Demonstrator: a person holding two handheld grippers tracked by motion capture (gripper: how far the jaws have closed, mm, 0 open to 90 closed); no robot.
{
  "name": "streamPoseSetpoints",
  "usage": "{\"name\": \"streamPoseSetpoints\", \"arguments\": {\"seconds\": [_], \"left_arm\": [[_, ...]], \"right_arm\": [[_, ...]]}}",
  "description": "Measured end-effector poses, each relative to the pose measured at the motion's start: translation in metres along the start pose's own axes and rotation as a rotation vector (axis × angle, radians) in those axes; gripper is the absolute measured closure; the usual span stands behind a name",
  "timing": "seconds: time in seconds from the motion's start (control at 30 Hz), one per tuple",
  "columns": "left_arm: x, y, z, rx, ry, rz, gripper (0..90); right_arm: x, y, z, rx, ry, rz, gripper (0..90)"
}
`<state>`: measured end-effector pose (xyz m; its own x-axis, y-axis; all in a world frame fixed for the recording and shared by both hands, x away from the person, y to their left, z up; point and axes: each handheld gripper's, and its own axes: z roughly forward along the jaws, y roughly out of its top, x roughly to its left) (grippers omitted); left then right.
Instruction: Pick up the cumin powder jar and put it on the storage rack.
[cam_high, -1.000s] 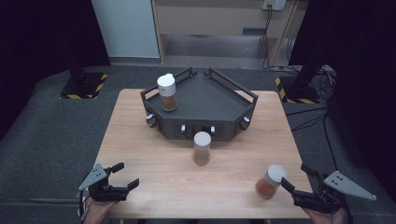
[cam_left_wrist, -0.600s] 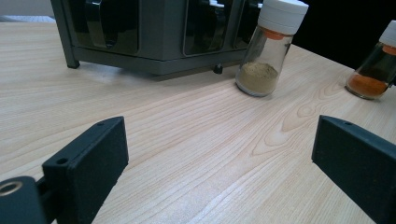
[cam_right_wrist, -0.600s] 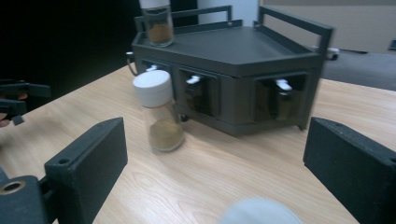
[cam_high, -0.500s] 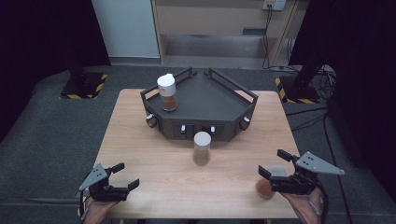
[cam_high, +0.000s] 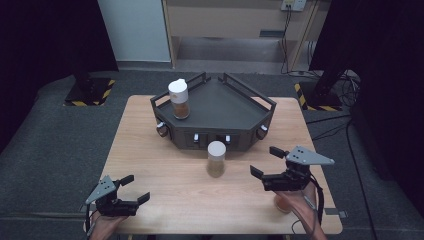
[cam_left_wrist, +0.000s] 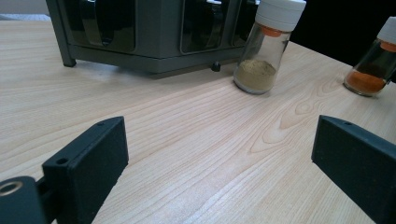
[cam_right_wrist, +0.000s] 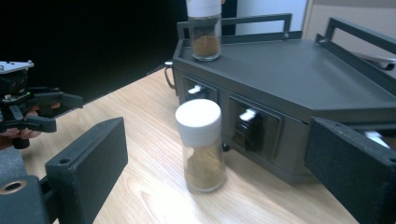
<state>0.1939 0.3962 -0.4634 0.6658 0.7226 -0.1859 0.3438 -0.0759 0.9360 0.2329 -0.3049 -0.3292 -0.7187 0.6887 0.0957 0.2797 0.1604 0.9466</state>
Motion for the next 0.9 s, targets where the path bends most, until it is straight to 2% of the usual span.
{"name": "streamPoseSetpoints", "arguments": {"seconds": [0.03,0.07,0.13,0.47,0.53,0.63,0.8,0.87,0.9], "left_arm": [[0.0,0.0,0.0,0.0,0.0,0.0,2.7],[0.0,0.0,0.0,0.0,0.0,0.001,2.7],[0.0,0.0,0.0,0.0,0.001,0.001,2.7],[0.0,0.0,0.0,0.0,-0.003,0.001,2.8],[0.0,0.0,0.0,0.001,-0.003,0.002,2.8],[0.0,0.0,0.0,0.002,-0.004,0.003,2.8],[0.0,0.0,0.0,0.004,-0.004,0.006,2.8],[0.0,0.0,0.0,0.005,-0.004,0.007,2.8],[0.0,0.0,0.0,0.005,-0.005,0.006,2.8]], "right_arm": [[0.0,0.0,0.0,0.0,0.0,0.0,6.7],[0.0,0.002,0.009,0.009,0.012,0.005,6.7],[0.0,0.003,0.013,0.011,0.019,0.005,6.7],[0.004,0.011,0.058,0.042,0.06,-0.002,7.4],[0.004,0.011,0.062,0.046,0.061,-0.004,7.4],[0.003,0.012,0.081,0.067,0.06,-0.002,7.5],[0.003,0.01,0.1,0.088,0.045,-0.013,8.0],[-0.001,0.006,0.111,0.099,0.051,0.001,8.2],[-0.001,0.006,0.111,0.099,0.051,0.001,8.2]]}}
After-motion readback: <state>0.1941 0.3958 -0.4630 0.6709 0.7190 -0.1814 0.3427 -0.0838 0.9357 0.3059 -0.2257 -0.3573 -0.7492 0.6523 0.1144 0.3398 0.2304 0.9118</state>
